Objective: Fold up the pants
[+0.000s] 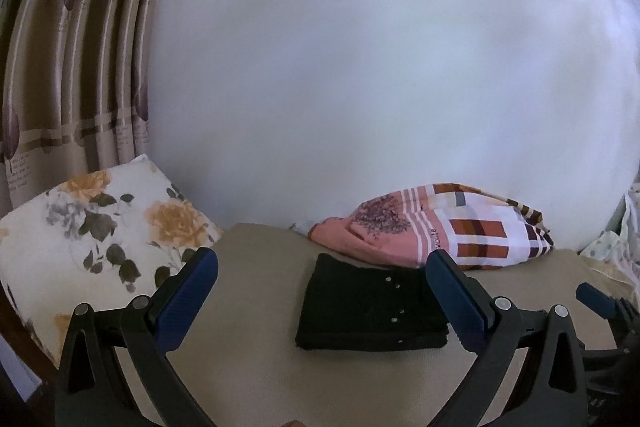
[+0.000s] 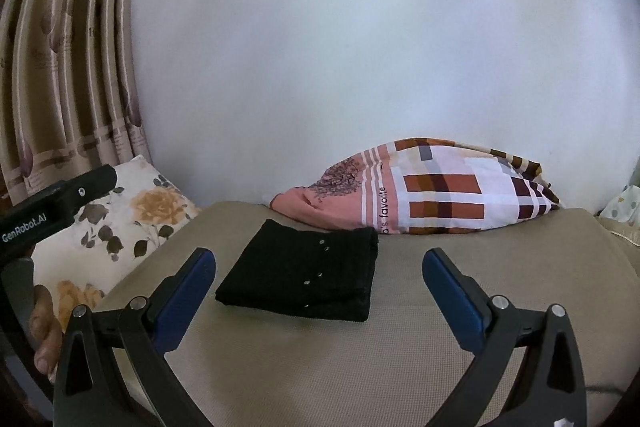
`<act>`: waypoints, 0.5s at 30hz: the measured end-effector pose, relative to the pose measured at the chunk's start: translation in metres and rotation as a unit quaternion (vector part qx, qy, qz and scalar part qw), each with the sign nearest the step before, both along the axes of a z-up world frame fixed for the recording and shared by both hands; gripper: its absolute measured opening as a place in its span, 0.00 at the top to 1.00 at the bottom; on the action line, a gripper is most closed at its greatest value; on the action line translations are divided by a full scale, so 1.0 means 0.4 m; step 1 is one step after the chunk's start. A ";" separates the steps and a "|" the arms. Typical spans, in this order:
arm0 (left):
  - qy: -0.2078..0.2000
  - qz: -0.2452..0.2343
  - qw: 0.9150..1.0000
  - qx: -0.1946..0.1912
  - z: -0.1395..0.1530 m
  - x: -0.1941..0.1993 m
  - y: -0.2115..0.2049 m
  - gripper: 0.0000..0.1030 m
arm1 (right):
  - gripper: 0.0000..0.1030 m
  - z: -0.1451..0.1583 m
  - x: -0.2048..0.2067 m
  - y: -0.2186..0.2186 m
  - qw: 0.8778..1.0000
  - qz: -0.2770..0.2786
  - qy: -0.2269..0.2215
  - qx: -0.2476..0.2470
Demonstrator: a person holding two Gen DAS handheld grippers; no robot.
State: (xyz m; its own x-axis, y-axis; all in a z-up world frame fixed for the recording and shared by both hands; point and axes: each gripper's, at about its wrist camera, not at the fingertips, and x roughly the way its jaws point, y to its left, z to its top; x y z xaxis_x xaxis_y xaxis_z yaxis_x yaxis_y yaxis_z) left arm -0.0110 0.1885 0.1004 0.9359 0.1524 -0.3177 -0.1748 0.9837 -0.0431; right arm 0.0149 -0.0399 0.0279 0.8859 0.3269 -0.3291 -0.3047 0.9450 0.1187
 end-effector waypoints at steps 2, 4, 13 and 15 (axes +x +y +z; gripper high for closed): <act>-0.004 0.002 1.000 0.003 0.003 -0.004 0.000 0.00 | 0.00 0.003 -0.004 0.001 1.000 0.001 -0.002 0.000; -0.006 0.000 1.000 0.008 0.003 -0.008 -0.005 0.00 | 0.00 0.006 -0.009 0.004 1.000 0.002 -0.006 -0.002; -0.006 0.000 1.000 0.031 0.000 -0.012 -0.033 0.00 | 0.00 0.008 -0.018 0.011 1.000 0.004 -0.008 -0.007; -0.005 -0.006 0.999 0.031 -0.003 -0.011 -0.038 0.00 | 0.00 0.009 -0.017 0.012 1.000 0.005 -0.008 -0.007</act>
